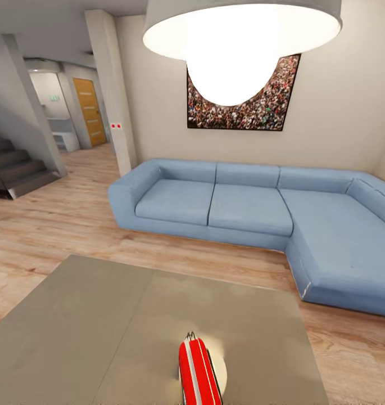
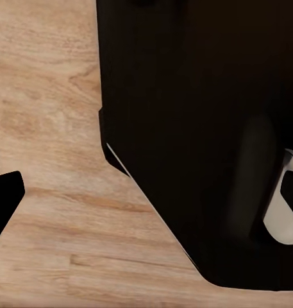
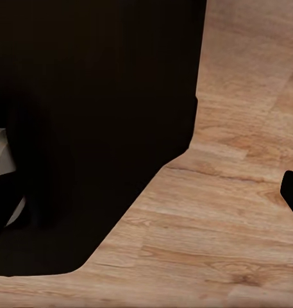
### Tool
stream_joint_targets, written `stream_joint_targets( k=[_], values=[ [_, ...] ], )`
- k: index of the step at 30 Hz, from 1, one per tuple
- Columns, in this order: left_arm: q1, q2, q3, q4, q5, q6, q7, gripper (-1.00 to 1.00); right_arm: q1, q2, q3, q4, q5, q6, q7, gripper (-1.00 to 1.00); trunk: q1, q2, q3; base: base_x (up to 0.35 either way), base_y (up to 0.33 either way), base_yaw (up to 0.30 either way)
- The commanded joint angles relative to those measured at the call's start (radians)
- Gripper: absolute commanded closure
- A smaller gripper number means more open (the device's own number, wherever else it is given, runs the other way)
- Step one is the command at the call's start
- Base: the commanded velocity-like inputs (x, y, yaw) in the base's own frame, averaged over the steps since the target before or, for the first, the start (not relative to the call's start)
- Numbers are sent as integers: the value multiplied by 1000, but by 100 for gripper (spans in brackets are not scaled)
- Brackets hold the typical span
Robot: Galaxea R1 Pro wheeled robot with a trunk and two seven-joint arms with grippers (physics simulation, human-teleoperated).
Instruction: Turn on the radio receiver that's on the table in the living room.
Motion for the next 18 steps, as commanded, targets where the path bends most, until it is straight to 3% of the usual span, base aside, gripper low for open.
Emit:
stream_joint_targets(
  k=[1, 18],
  values=[
    [0, 0, 0, 0, 0, 0, 0, -100, 0, 0, 0, 0, 0, 0, 0, -100, 0, 0, -2, 0, 0, 0],
    [-1, -2, 1, -43, 0, 0, -1, -100, 0, -4, -1, 0, -2, -1, 0, -100, 0, 0, -29, 0, 0, 0]
  ],
)
